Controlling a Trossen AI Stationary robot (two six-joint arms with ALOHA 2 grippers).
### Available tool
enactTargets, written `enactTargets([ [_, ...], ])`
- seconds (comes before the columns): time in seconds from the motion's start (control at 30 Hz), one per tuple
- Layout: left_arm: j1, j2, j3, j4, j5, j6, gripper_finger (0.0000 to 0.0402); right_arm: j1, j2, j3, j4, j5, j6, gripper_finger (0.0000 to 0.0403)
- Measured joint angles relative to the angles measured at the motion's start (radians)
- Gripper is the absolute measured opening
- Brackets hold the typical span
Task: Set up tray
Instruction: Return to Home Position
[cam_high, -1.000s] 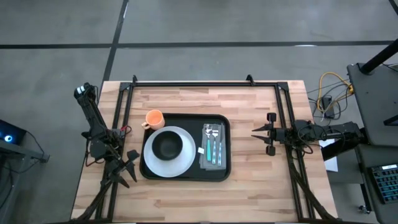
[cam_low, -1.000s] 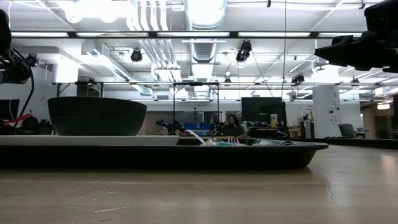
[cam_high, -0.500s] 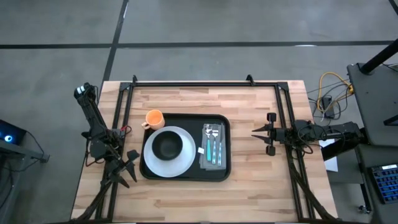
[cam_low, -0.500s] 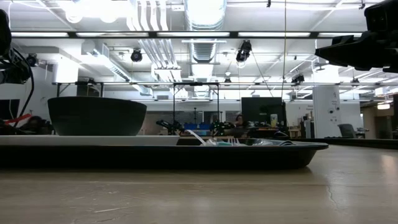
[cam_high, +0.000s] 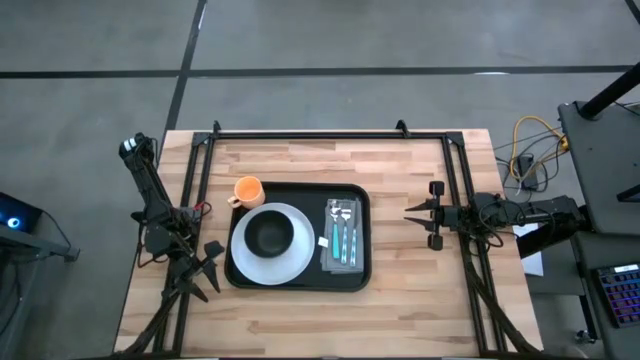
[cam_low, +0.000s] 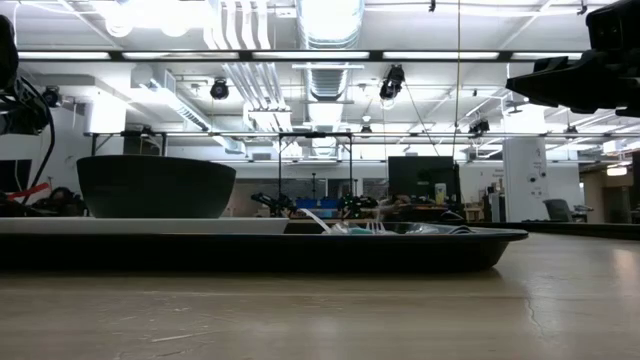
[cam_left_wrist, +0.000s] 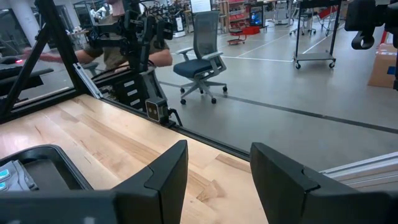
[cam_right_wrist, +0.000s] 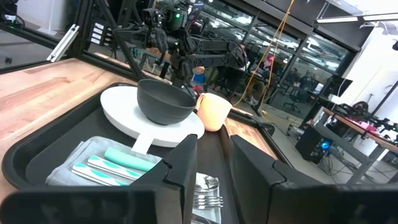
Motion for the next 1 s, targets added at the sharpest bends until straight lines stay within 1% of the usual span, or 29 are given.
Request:
enactTargets([
  [0.5,0.0,0.0,0.0,0.0,0.0,0.0,0.0155,0.0,0.0,0.0,0.0,0.0,0.0,0.0068],
  [1.0,0.0,0.0,0.0,0.0,0.0,0.0,0.0155,0.0,0.0,0.0,0.0,0.0,0.0,0.0086],
])
